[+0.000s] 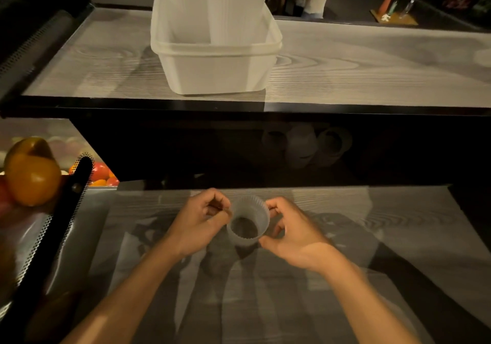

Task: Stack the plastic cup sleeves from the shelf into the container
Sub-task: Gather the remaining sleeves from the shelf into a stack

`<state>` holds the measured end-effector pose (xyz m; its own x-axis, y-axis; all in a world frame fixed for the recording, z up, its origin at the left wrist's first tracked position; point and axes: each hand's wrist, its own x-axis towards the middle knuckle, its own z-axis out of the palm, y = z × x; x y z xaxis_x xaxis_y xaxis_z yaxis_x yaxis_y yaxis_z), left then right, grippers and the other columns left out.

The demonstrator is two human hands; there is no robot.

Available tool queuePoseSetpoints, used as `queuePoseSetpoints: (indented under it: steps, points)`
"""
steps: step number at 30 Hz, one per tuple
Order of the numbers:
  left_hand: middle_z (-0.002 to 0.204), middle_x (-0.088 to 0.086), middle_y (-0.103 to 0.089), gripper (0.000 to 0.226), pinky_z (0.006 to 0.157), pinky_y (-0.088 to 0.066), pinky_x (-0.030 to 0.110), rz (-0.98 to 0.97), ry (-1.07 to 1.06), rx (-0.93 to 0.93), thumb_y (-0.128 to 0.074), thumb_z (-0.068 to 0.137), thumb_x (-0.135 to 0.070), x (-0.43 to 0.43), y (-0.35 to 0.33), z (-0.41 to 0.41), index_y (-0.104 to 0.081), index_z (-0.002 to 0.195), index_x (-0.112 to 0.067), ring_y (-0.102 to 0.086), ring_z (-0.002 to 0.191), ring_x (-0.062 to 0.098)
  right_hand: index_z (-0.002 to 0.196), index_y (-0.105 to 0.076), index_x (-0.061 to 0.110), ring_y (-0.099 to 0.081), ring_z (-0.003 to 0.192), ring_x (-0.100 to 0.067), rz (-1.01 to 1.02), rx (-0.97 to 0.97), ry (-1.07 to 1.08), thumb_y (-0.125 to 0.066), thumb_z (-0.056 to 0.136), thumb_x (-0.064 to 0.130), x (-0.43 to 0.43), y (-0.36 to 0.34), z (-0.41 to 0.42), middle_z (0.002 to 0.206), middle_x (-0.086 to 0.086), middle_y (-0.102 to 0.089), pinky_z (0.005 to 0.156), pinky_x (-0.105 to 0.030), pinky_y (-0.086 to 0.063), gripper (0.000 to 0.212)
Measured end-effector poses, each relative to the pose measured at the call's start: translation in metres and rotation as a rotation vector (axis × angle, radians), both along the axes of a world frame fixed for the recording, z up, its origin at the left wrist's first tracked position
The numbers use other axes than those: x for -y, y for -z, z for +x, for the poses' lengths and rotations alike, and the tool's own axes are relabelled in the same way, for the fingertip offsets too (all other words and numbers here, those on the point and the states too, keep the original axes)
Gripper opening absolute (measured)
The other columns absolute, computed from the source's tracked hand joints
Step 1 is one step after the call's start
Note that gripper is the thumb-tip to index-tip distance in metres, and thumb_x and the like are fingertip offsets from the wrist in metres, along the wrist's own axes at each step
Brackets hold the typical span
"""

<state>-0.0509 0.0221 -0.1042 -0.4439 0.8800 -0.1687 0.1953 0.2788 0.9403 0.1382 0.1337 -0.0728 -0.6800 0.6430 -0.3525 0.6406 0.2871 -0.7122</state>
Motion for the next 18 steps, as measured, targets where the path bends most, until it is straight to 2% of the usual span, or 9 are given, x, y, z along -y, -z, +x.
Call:
queuePoseSetpoints:
  steps: [2, 5, 8, 10, 12, 14, 16, 18]
  points:
    - [0.093, -0.009, -0.070, 0.011, 0.082, -0.056, 0.030, -0.076, 0.008, -0.027, -0.072, 0.090, -0.012, 0.001, 0.008, 0.002, -0.069, 0.091, -0.022, -0.069, 0.090, 0.011, 0.122, -0.051, 0.045, -0.059, 0.094, -0.002, 0.020, 0.042, -0.038, -0.079, 0.084, 0.031, 0.000, 0.005, 0.003, 0.116, 0.023, -0.051, 0.077, -0.020, -0.052, 0.050]
    - [0.096, -0.012, -0.069, 0.009, 0.077, -0.058, 0.035, -0.121, -0.008, 0.019, -0.070, 0.092, -0.015, -0.002, 0.012, 0.006, -0.069, 0.095, -0.024, -0.072, 0.085, 0.015, 0.131, -0.050, 0.043, -0.058, 0.098, 0.000, -0.042, 0.027, -0.049, -0.076, 0.087, 0.029, -0.003, 0.011, 0.008, 0.121, 0.022, -0.051, 0.075, -0.015, -0.047, 0.053]
    - [0.094, -0.009, -0.070, 0.003, 0.073, -0.056, 0.027, -0.128, 0.044, -0.002, -0.067, 0.095, -0.018, -0.015, 0.012, 0.013, -0.069, 0.094, -0.021, -0.070, 0.082, 0.010, 0.125, -0.054, 0.039, -0.060, 0.101, -0.001, -0.090, 0.003, -0.012, -0.072, 0.090, 0.017, -0.014, 0.014, 0.016, 0.121, 0.018, -0.057, 0.076, -0.015, -0.050, 0.045]
    - [0.092, -0.003, -0.073, 0.012, 0.069, -0.054, 0.021, -0.142, 0.084, 0.015, -0.061, 0.100, -0.021, -0.028, 0.011, 0.021, -0.069, 0.094, -0.014, -0.071, 0.083, 0.008, 0.126, -0.055, 0.036, -0.063, 0.100, -0.005, -0.094, 0.036, -0.017, -0.064, 0.091, 0.007, -0.026, 0.017, 0.026, 0.120, 0.015, -0.059, 0.079, -0.020, -0.054, 0.046]
    - [0.089, 0.003, -0.073, 0.024, 0.060, -0.051, 0.014, -0.196, 0.093, 0.076, -0.052, 0.105, -0.021, -0.045, 0.006, 0.028, -0.068, 0.098, -0.005, -0.071, 0.075, 0.004, 0.135, -0.053, 0.034, -0.063, 0.101, -0.007, -0.088, 0.113, -0.037, -0.058, 0.095, 0.006, -0.042, 0.019, 0.037, 0.124, 0.013, -0.059, 0.078, -0.020, -0.052, 0.049]
    - [0.088, 0.007, -0.071, 0.031, 0.054, -0.048, 0.013, -0.261, 0.081, 0.070, -0.045, 0.107, -0.024, -0.065, 0.003, 0.031, -0.068, 0.099, -0.004, -0.068, 0.066, 0.002, 0.139, -0.052, 0.030, -0.062, 0.107, -0.009, -0.053, 0.158, 0.007, -0.057, 0.098, 0.012, -0.062, 0.020, 0.045, 0.123, 0.010, -0.060, 0.087, -0.023, -0.052, 0.045]
    - [0.093, 0.009, -0.073, 0.027, 0.062, -0.056, 0.023, -0.278, 0.058, 0.001, -0.048, 0.106, -0.029, -0.087, 0.004, 0.032, -0.068, 0.100, -0.013, -0.071, 0.076, 0.009, 0.131, -0.057, 0.027, -0.064, 0.107, -0.011, -0.010, 0.117, 0.109, -0.059, 0.099, 0.016, -0.083, 0.019, 0.047, 0.117, 0.009, -0.062, 0.090, -0.027, -0.054, 0.035]
    - [0.096, 0.013, -0.074, 0.023, 0.082, -0.060, 0.041, -0.283, 0.015, -0.038, -0.054, 0.103, -0.034, -0.109, 0.002, 0.034, -0.069, 0.101, -0.016, -0.072, 0.090, 0.025, 0.122, -0.059, 0.027, -0.068, 0.096, -0.009, -0.001, 0.032, 0.218, -0.062, 0.097, 0.017, -0.103, 0.014, 0.042, 0.108, 0.010, -0.064, 0.078, -0.022, -0.054, 0.026]
